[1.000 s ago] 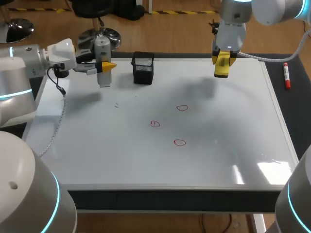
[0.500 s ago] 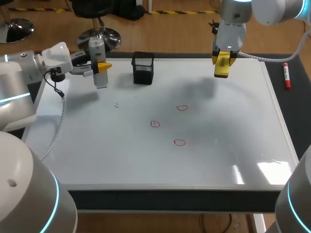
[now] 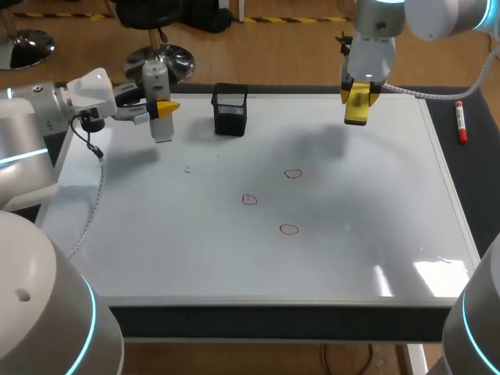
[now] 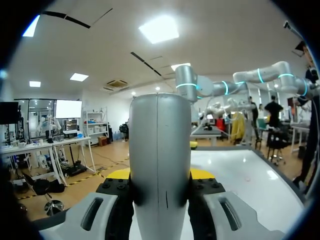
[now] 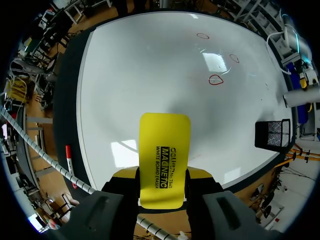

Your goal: Pick up the inspection probe, press it on each red-marked spot on the whiteboard one by one, put down the probe, pick up the eraser, and wipe off all the red marks.

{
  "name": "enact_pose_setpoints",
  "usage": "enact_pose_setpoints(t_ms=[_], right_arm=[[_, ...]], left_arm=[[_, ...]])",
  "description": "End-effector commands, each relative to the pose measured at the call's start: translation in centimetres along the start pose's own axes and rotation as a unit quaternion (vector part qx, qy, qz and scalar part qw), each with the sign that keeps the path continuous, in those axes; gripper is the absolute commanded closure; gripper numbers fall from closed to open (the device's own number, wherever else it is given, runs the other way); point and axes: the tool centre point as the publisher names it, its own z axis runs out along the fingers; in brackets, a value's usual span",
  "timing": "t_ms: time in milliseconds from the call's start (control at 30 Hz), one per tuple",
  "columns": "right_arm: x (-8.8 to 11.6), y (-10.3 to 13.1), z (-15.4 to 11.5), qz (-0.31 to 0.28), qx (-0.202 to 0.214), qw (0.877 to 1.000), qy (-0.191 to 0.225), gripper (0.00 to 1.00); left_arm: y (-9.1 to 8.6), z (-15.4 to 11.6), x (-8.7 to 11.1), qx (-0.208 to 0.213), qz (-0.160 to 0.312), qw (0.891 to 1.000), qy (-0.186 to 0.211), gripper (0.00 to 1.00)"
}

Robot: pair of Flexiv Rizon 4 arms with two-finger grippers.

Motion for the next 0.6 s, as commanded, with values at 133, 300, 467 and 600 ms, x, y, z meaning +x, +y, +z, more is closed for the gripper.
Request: enact_pose_setpoints(t_ms=[133,300,467,600], right_arm=[[-3.5,2.2,0.4,-0.032,0.006,0.999,0.013,1.00],[-6.2,4.5,0.4,-0.066,0.008,0.998,0.012,1.00],[-9.0,6.7,0.4,-0.099,0.011,0.995,0.009,1.00],[-11.3,8.6,1.0,-0.127,0.005,0.992,0.009,1.00]], left_arm=[[-0.1,0.1,0.0,0.000,0.000,1.000,-0.001,1.00],[-0.1,0.1,0.0,0.000,0.000,1.000,-0.001,1.00],[-0.1,0.1,0.0,0.000,0.000,1.000,-0.001,1.00],[-0.1,0.1,0.0,0.000,0.000,1.000,-0.001,1.00]])
